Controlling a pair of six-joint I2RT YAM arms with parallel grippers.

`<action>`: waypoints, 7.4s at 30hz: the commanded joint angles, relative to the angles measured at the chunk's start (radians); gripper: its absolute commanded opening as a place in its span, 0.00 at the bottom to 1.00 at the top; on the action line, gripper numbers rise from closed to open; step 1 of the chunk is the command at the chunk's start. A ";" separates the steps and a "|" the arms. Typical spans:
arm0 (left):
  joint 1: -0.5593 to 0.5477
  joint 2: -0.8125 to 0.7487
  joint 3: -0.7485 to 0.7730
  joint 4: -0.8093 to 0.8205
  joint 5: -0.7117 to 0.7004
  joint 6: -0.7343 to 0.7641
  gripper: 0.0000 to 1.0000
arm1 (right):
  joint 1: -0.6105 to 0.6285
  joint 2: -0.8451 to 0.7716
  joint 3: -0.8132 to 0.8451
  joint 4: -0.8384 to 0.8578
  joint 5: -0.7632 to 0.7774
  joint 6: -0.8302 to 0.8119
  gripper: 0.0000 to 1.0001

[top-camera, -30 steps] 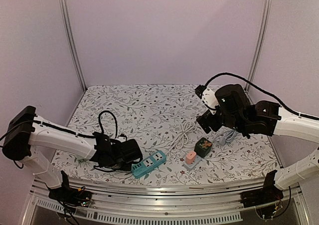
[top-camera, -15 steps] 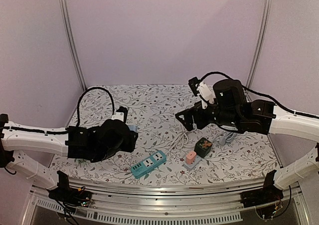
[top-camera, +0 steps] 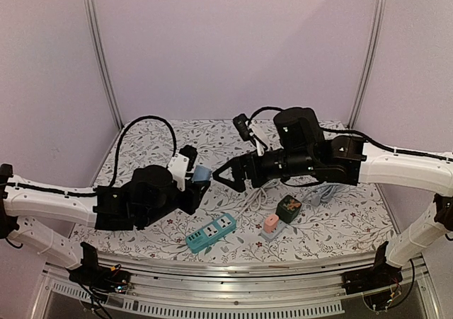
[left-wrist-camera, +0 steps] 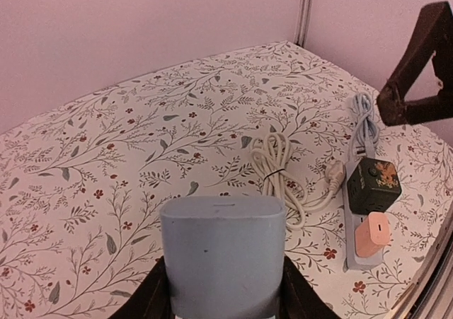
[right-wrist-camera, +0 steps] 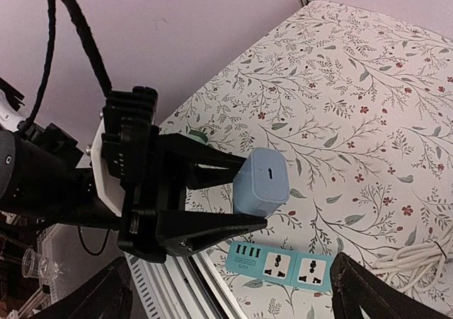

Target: Insert the plug

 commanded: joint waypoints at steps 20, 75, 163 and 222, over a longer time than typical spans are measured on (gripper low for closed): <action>-0.008 -0.038 -0.219 0.463 0.495 0.527 0.00 | -0.002 0.168 0.328 -0.511 -0.097 0.008 0.92; -0.053 0.179 -0.124 0.504 0.264 0.653 0.00 | -0.005 0.308 0.378 -0.586 -0.130 0.085 0.08; -0.058 -0.672 -0.248 -0.592 -0.001 -0.123 0.85 | 0.099 0.728 0.769 -1.036 0.185 -1.554 0.00; -0.058 -0.688 -0.253 -0.601 -0.029 -0.143 0.99 | 0.081 0.801 0.805 -1.004 0.155 -1.592 0.00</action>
